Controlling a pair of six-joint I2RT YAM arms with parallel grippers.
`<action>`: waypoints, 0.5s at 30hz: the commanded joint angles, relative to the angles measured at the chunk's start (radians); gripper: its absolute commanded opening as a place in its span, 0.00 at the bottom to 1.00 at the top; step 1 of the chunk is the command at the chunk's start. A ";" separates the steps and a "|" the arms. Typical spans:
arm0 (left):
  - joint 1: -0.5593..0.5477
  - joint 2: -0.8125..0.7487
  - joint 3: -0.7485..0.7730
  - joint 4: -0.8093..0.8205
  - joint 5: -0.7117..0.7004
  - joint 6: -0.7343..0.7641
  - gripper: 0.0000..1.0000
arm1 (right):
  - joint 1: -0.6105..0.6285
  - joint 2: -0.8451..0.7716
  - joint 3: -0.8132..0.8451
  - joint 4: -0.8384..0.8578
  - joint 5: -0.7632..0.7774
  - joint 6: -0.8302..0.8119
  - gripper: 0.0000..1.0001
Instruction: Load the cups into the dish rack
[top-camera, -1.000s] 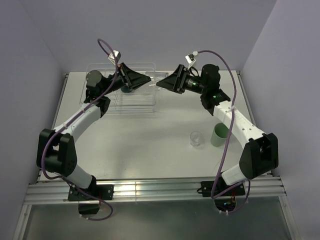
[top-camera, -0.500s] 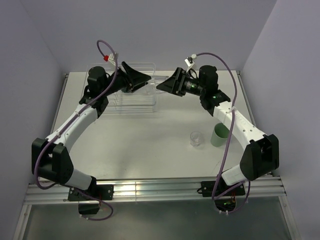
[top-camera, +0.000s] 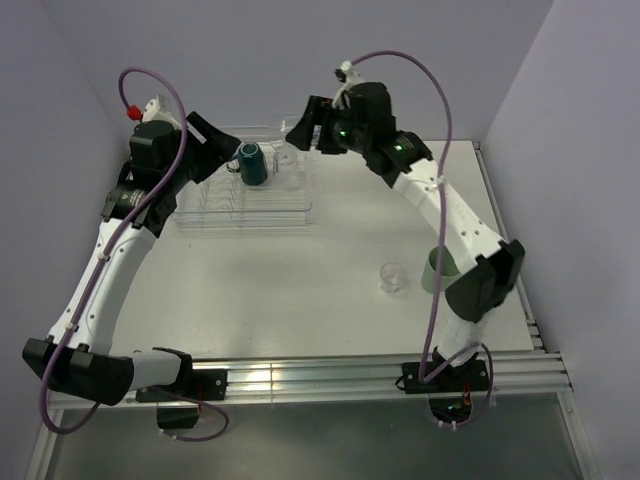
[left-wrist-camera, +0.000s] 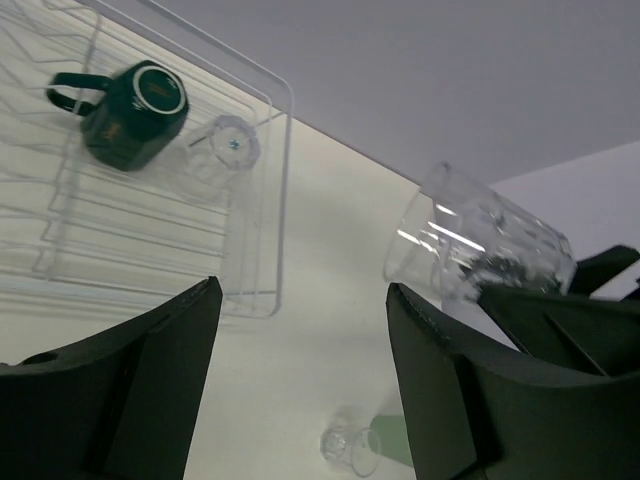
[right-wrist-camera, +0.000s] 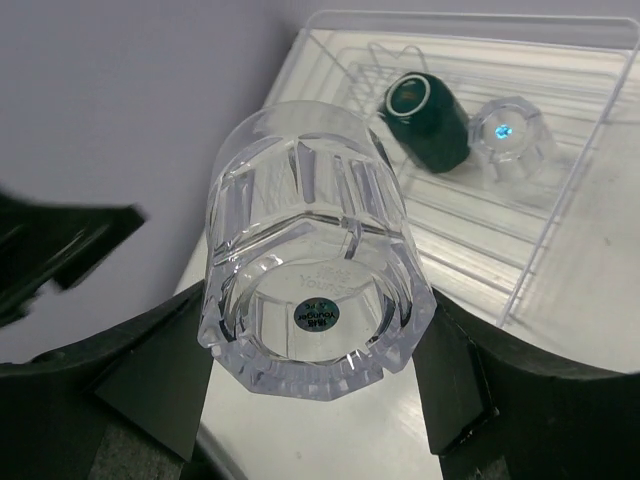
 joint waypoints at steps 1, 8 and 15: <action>0.002 -0.055 0.050 -0.142 -0.125 0.102 0.73 | 0.080 0.196 0.261 -0.210 0.238 -0.118 0.00; 0.008 -0.107 0.016 -0.194 -0.134 0.176 0.74 | 0.143 0.494 0.602 -0.308 0.320 -0.187 0.00; 0.016 -0.120 -0.002 -0.210 -0.116 0.222 0.74 | 0.174 0.574 0.569 -0.272 0.379 -0.221 0.00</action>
